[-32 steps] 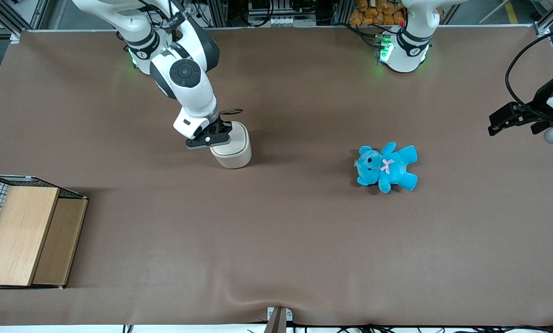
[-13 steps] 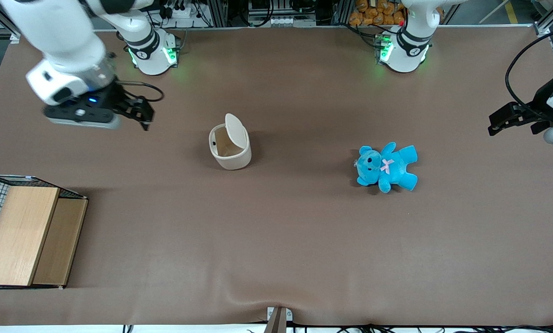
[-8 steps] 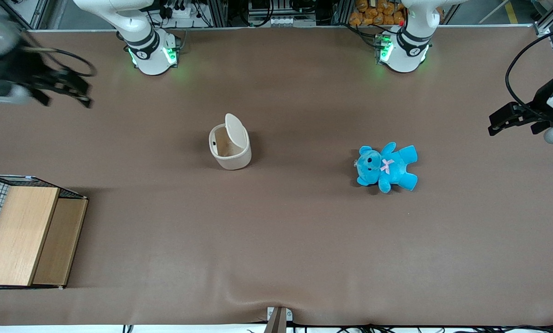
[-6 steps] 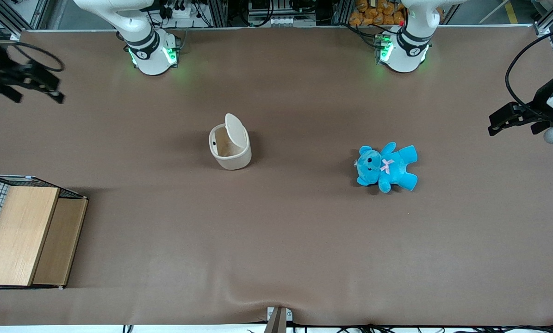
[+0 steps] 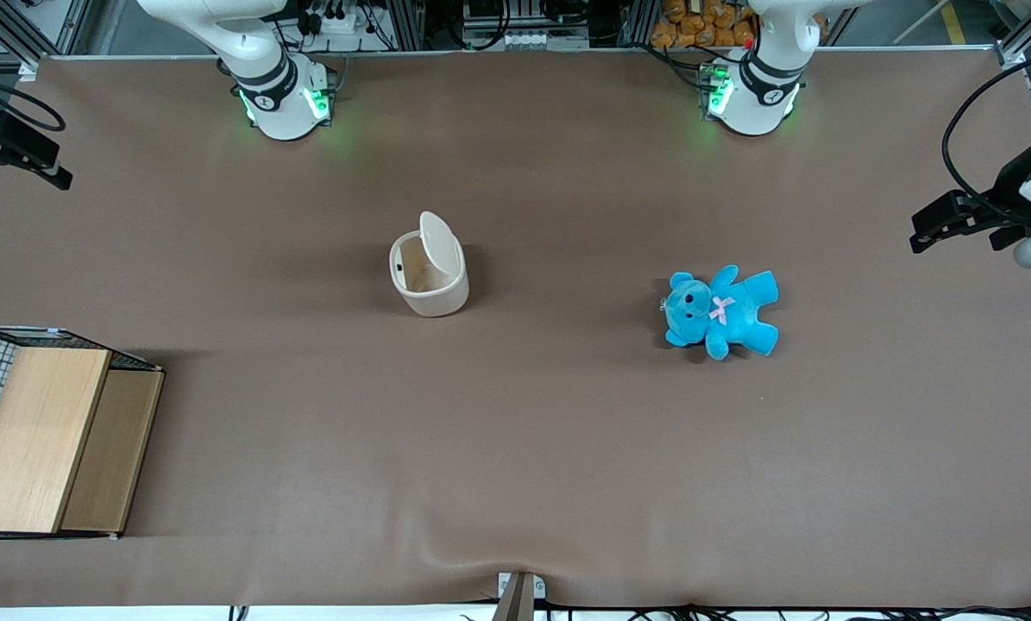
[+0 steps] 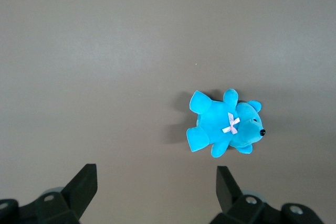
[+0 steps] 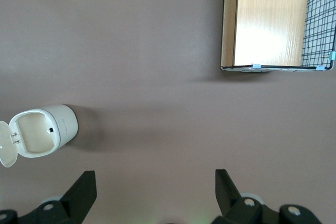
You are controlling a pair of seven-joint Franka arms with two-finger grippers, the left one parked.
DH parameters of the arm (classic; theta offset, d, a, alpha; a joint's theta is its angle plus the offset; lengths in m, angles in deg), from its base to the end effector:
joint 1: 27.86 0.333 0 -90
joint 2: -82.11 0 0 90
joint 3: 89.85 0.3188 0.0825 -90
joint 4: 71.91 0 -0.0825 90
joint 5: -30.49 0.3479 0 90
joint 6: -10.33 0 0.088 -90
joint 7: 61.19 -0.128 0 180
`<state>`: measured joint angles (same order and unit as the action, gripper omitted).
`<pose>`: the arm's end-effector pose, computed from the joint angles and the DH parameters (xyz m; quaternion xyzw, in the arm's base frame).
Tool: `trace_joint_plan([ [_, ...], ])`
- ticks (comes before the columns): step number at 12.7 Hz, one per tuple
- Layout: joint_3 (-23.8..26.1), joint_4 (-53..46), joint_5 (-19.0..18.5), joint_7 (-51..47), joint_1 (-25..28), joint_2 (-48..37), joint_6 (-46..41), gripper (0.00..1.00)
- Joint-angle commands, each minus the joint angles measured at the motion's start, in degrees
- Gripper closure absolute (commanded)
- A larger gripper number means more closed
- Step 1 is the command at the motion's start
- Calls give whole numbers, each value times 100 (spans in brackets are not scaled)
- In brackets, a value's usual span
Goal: Open trash can with right arm
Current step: 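Carry the lid away from the can and raise the right arm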
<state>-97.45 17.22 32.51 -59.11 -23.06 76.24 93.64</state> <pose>0.4731 -0.0223 0.6531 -0.9997 0.0039 -0.0010 0.0242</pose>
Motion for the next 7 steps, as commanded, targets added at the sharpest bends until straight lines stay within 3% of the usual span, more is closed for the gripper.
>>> trace_joint_plan([
  [1, -39, -19, 18, 81, 74, -20, -52, 0],
  [7, -39, -19, 18, 90, 83, -28, -166, 0],
])
